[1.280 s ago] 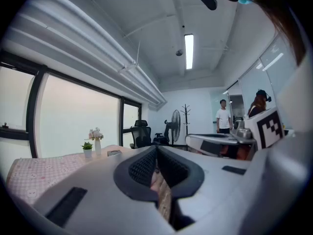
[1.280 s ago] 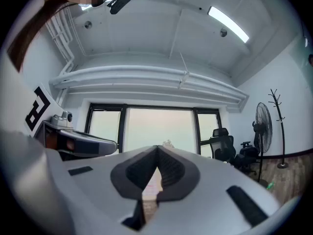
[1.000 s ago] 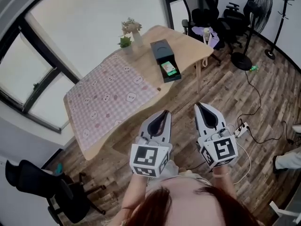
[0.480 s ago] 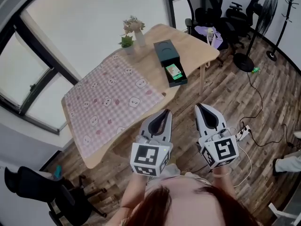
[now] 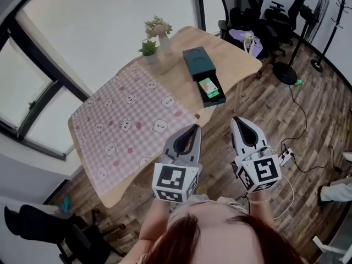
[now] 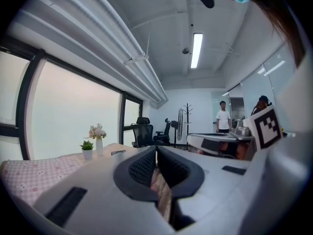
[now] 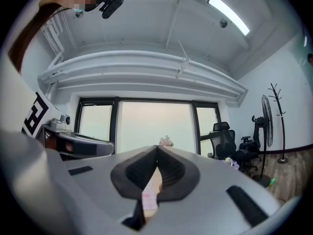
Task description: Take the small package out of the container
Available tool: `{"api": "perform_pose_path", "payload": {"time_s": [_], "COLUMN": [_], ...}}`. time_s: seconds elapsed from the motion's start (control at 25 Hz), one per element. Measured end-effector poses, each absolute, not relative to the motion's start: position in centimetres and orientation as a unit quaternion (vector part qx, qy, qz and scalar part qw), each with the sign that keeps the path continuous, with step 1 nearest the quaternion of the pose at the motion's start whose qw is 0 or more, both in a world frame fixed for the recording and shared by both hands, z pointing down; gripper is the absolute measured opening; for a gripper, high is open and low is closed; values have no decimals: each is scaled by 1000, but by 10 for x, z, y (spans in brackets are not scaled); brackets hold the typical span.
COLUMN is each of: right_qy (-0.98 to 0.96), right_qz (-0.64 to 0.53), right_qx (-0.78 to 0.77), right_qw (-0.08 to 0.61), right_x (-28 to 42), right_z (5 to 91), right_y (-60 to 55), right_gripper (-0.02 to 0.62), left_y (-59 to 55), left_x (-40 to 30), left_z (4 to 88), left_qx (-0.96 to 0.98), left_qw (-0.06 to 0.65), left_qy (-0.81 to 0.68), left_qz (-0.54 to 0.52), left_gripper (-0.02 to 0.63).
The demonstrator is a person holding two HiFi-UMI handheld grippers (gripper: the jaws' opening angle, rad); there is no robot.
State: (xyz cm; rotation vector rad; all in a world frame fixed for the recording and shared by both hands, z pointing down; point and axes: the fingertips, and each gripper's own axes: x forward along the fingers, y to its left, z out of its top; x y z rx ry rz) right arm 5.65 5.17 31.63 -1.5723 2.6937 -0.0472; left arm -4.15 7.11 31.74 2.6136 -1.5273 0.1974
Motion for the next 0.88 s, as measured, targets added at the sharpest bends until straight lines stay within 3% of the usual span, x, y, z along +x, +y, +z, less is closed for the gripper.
{"api": "perform_pose_path", "payload": {"time_s": [0.88], "right_qy": [855], "right_qz": [-23], "right_qx": [-517], "right_qw": [-34], "right_x": [20], "right_z": [344], "right_y": [-36], "right_gripper": [2], "left_y": [-15], "left_x": [-68], "left_z": [339], "left_qx": [875], "left_qw": [75], "left_qy": [-475], "left_qz": [59], "left_gripper": [15]}}
